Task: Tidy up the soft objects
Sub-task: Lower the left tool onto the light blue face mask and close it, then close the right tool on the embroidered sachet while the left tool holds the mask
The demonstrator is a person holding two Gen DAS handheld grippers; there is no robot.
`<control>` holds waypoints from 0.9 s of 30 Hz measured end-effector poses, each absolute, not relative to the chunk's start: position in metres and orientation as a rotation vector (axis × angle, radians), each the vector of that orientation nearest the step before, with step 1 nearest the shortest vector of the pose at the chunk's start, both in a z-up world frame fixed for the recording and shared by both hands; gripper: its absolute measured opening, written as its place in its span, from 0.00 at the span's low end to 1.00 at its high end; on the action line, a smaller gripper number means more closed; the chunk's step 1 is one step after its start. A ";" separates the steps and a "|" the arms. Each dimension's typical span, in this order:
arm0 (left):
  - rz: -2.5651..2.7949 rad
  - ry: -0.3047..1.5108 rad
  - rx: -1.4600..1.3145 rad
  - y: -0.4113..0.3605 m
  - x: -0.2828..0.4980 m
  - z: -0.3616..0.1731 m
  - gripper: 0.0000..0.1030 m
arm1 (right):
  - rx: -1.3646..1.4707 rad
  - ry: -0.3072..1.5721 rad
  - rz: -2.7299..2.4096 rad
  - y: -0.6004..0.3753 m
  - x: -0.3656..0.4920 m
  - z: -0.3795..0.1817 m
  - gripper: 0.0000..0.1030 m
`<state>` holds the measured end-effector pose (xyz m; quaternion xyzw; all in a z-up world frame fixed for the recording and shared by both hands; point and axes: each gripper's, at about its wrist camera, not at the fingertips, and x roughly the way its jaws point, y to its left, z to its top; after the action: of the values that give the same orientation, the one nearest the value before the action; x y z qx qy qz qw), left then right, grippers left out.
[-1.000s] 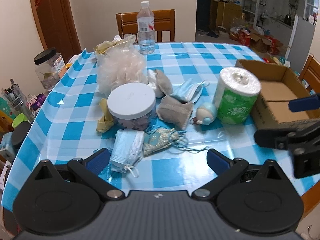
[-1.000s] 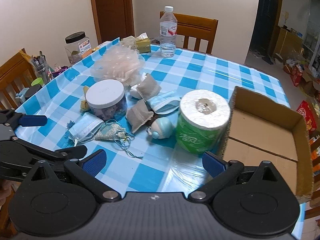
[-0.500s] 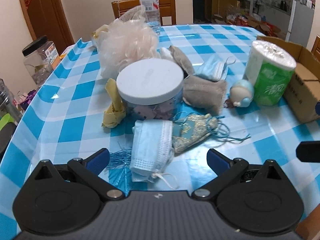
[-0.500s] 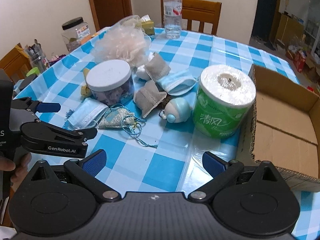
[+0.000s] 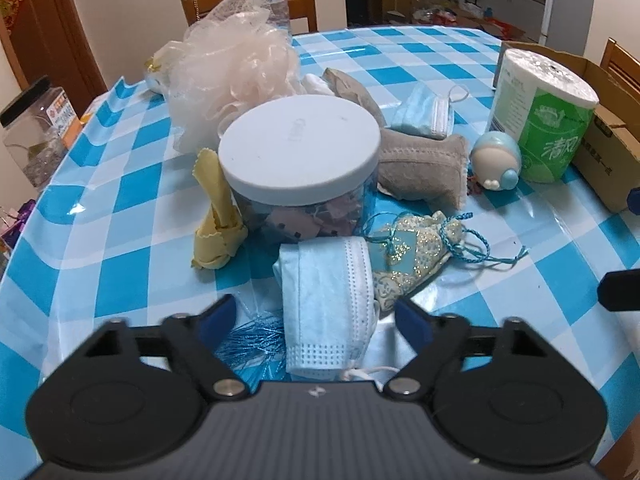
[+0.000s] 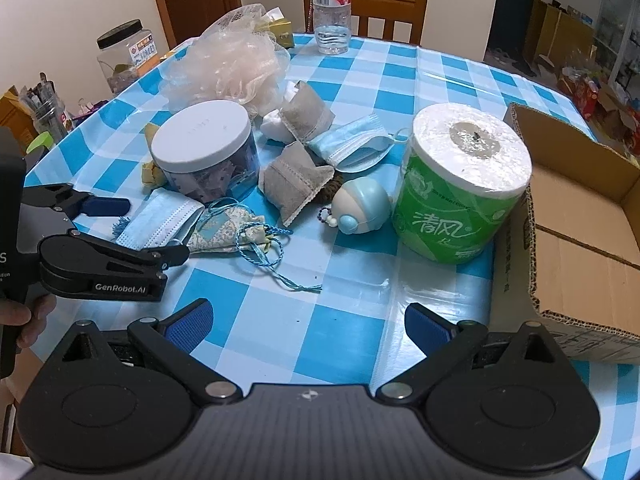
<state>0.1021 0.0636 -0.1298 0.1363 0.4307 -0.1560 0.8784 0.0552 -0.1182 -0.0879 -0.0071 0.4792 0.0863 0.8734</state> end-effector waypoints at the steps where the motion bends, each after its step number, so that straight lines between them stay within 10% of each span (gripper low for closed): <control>1: -0.331 0.902 0.282 0.065 0.104 -0.131 0.68 | -0.015 1.001 0.182 -0.117 0.055 -0.088 1.00; 9: -0.354 0.922 0.234 0.071 0.106 -0.133 0.37 | -0.044 1.011 0.201 -0.107 0.056 -0.090 1.00; 27: -0.275 0.968 0.137 0.107 0.078 -0.121 0.36 | -0.126 0.974 0.369 -0.069 0.087 -0.111 0.99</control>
<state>0.0779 0.1070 -0.1214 0.0658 0.4636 -0.1314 0.8738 0.0871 -0.0693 -0.1111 -0.0600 0.4651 0.1763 0.8655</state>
